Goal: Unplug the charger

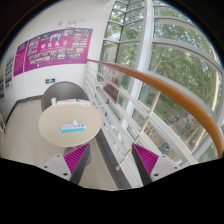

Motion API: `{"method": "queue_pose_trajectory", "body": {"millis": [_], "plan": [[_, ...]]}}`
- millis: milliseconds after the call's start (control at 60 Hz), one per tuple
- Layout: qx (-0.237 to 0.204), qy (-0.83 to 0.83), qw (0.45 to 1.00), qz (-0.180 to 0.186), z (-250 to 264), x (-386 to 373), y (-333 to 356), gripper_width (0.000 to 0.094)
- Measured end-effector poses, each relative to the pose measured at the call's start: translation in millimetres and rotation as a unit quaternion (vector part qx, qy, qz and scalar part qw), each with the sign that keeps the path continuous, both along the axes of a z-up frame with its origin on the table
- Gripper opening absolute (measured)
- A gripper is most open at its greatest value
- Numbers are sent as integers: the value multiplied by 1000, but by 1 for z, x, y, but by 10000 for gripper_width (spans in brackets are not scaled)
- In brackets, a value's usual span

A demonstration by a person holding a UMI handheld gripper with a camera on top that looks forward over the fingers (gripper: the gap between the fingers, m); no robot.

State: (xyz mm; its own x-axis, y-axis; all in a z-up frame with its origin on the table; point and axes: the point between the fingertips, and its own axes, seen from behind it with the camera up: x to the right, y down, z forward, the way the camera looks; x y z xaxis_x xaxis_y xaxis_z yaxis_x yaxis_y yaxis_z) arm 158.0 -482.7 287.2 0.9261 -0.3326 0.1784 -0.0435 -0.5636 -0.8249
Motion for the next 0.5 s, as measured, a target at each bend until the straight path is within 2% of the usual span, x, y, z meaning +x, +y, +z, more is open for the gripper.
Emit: {"method": "queue_pose_trajectory", "body": {"millis": [100,250,433,500], "plan": [[-8,8,1000,5,-11,-8,-4,857],[-28,26,999,23,-54,-20,-2,860],[-37,49,995,78,-96,-72,42,856],[-27,55,993,104,-122,-81,86,857]]}}
